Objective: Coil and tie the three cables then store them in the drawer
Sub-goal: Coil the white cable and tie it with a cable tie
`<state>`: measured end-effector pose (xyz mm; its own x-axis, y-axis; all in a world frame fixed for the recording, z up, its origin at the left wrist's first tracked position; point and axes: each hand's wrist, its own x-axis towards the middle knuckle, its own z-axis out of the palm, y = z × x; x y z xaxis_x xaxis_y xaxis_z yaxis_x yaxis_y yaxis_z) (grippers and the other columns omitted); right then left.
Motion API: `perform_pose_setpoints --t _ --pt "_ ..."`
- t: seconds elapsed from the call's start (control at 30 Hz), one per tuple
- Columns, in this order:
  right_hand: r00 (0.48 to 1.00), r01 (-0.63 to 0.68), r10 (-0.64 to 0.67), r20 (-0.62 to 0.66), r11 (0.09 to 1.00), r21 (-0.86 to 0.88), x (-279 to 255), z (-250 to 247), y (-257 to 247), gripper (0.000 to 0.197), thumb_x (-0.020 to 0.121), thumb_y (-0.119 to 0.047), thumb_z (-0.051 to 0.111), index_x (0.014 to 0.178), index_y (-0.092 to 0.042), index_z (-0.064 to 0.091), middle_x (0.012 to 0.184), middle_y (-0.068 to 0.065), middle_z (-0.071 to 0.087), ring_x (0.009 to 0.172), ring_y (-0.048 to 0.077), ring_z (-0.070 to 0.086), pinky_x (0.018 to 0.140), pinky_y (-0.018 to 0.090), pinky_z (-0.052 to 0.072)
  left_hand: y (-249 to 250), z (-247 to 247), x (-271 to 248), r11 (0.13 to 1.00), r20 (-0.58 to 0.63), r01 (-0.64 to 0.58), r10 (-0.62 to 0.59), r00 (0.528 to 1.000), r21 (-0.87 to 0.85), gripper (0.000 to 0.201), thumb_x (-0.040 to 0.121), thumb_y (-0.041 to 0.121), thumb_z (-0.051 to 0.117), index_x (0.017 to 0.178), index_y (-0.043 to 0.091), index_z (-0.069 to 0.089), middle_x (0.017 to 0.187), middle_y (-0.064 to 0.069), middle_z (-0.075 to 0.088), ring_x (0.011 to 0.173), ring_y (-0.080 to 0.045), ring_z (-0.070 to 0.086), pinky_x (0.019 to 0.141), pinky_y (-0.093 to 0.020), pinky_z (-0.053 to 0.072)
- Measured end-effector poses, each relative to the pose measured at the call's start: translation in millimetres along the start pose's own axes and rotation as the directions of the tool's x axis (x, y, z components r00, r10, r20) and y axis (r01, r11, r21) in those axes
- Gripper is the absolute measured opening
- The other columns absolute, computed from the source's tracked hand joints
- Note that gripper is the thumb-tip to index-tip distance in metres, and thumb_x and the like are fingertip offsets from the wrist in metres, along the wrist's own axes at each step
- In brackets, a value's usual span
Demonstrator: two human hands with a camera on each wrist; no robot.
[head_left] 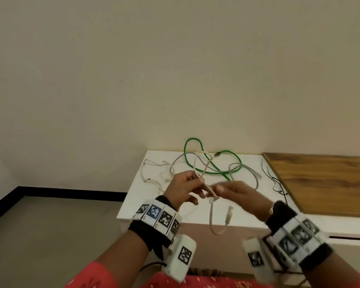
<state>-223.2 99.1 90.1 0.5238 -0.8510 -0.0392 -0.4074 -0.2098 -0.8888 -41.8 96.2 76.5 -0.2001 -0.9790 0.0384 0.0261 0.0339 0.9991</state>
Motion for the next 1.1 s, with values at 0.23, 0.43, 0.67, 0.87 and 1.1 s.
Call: perform_pose_setpoints --t 0.23,0.43,0.67,0.87,1.1 --pt "0.987 0.143 -0.148 -0.066 0.988 -0.066 -48.3 30.4 6.2 0.038 0.080 -0.061 0.043 0.066 -0.033 0.064 0.055 -0.009 0.053 0.055 0.001 0.050 0.078 0.018 0.043 24.8 -0.9 -19.8 0.979 -0.152 0.044 -0.075 0.986 -0.198 0.024 0.091 0.017 0.049 0.070 0.010 0.055 0.063 -0.001 0.071 0.046 -0.007 0.055 0.042 -0.017 0.040" --pt "0.940 0.318 -0.216 -0.264 0.834 0.451 -66.6 26.3 -17.7 0.055 0.062 -0.072 0.061 0.056 -0.018 0.062 0.047 -0.006 0.043 0.047 0.014 0.040 0.064 0.028 0.047 4.8 -2.6 -25.0 0.963 -0.394 0.018 0.092 0.914 0.267 0.029 0.083 0.030 0.062 0.104 0.016 0.049 0.111 -0.004 0.054 0.105 -0.018 0.049 0.087 -0.032 0.046" --pt "0.921 0.140 -0.385 -0.051 0.205 0.969 -66.8 20.1 -21.0 0.043 0.099 -0.036 0.027 0.098 -0.004 0.056 0.060 0.000 0.032 0.055 0.016 0.033 0.071 0.031 0.043 1.7 27.9 -36.9 0.865 0.228 -0.401 0.344 0.911 0.301 0.043 0.078 0.054 0.038 0.089 0.022 0.065 0.081 0.017 0.061 0.081 -0.005 0.058 0.078 -0.019 0.046" --pt "0.902 0.307 -0.310 -0.300 -0.027 0.951 -80.4 2.8 -18.6 0.048 0.099 -0.024 0.007 0.106 -0.004 0.051 0.075 0.011 0.051 0.073 0.021 0.045 0.091 0.031 0.035 -16.0 6.9 -37.3 0.807 0.211 -0.430 0.375 0.903 0.405 0.028 0.079 0.056 0.038 0.068 0.041 0.059 0.060 0.015 0.051 0.060 -0.003 0.044 0.062 -0.017 0.037" --pt "0.805 0.593 -0.240 -0.542 0.295 0.749 -71.4 11.9 -20.6 0.018 0.080 -0.033 0.063 0.084 -0.016 0.067 0.061 -0.003 0.059 0.060 0.012 0.058 0.067 0.024 0.053 -14.0 21.1 -53.3 0.336 0.320 -0.397 0.262 0.911 0.854 0.039 0.095 0.038 0.030 0.130 0.027 0.044 0.096 -0.006 0.067 0.088 -0.022 0.061 0.078 -0.034 0.046"
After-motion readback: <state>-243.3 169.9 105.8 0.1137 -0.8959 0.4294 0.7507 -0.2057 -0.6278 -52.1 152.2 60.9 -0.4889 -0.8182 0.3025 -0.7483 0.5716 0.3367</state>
